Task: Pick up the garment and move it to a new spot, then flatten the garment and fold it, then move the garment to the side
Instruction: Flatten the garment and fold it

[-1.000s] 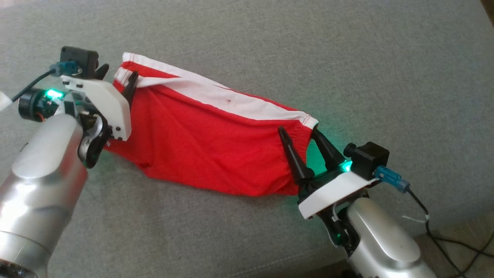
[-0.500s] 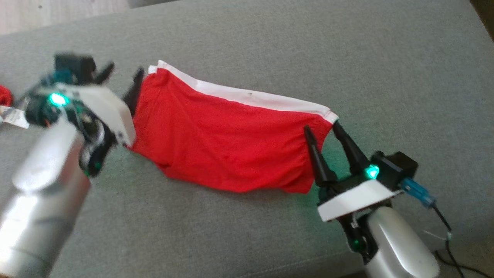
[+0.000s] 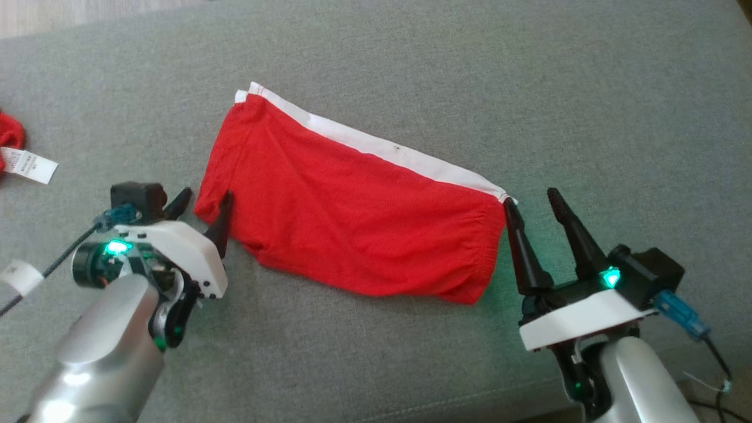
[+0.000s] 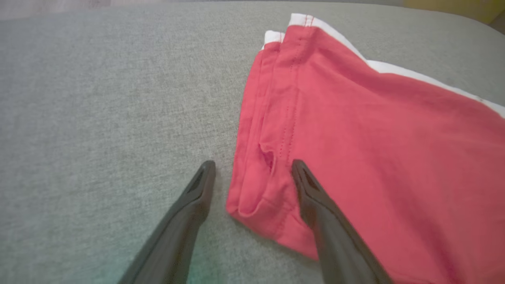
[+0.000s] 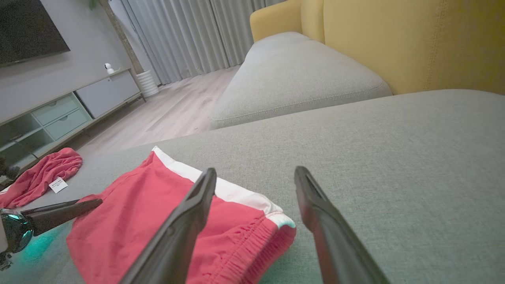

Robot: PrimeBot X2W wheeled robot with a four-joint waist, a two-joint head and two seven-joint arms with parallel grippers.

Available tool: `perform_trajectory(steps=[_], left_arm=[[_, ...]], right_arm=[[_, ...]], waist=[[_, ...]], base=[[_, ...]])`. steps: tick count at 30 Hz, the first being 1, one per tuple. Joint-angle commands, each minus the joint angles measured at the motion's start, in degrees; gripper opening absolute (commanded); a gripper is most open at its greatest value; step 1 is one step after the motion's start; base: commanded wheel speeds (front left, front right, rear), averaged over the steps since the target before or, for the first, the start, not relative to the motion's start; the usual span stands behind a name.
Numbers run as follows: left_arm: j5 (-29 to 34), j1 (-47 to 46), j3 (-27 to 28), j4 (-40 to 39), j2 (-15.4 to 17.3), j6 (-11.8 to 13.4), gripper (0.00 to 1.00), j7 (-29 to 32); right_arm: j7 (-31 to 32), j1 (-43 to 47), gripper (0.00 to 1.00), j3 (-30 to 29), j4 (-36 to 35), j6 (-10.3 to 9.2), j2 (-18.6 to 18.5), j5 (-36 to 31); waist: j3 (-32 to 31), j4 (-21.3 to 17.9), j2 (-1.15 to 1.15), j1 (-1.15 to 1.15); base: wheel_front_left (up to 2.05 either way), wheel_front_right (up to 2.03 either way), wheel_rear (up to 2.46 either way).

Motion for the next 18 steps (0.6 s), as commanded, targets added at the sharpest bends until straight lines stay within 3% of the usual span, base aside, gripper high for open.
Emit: perform_trajectory(steps=[1, 7, 13, 16, 17, 18], left_arm=[[-0.25, -1.29, 2.58, -0.93, 1.16, 0.89, 1.00, -0.89], [-0.20, -1.03, 2.62, 0.76, 0.30, 2.23, 1.00, -1.91], [-0.56, -1.85, 1.56, 2.11, -1.16, 1.13, 1.00, -0.93], [-0.57, -2.09, 0.31, 2.81, -2.29, 0.26, 0.11, 0.41], [-0.52, -2.10, -0.01, 3.10, -2.56, 0.07, 0.00, 0.58], [-0.44, -2.09, -0.29, 3.37, -2.80, -0.08, 0.00, 0.61]], right_arm=[[0.44, 0.04, 1.00, 0.64, -2.87, 0.43, 0.02, -0.56], [1.68, 1.34, 1.00, -0.43, -5.91, 0.43, 0.02, -1.28], [2.23, 1.82, 1.00, -0.26, -7.42, 0.43, 0.02, -1.38], [2.35, 2.07, 1.00, -0.11, -7.67, 0.43, 0.02, -1.41], [2.38, 2.16, 1.00, -0.10, -7.67, 0.43, 0.02, -1.41], [2.40, 2.26, 1.00, -0.10, -7.64, 0.43, 0.02, -1.41]], waist=[[0.33, -0.02, 0.00, 0.00], [0.87, 0.02, 0.00, 0.00], [0.82, 0.24, 0.00, 0.00], [0.57, 0.31, 0.00, 0.00], [0.38, 0.35, 0.00, 0.00], [0.14, 0.40, 0.00, 0.00]], base=[[0.00, 0.00, 0.00], [0.00, 0.00, 0.00], [0.00, 0.00, 0.00], [0.00, 0.00, 0.00], [0.00, 0.00, 0.00], [0.00, 0.00, 0.00]])
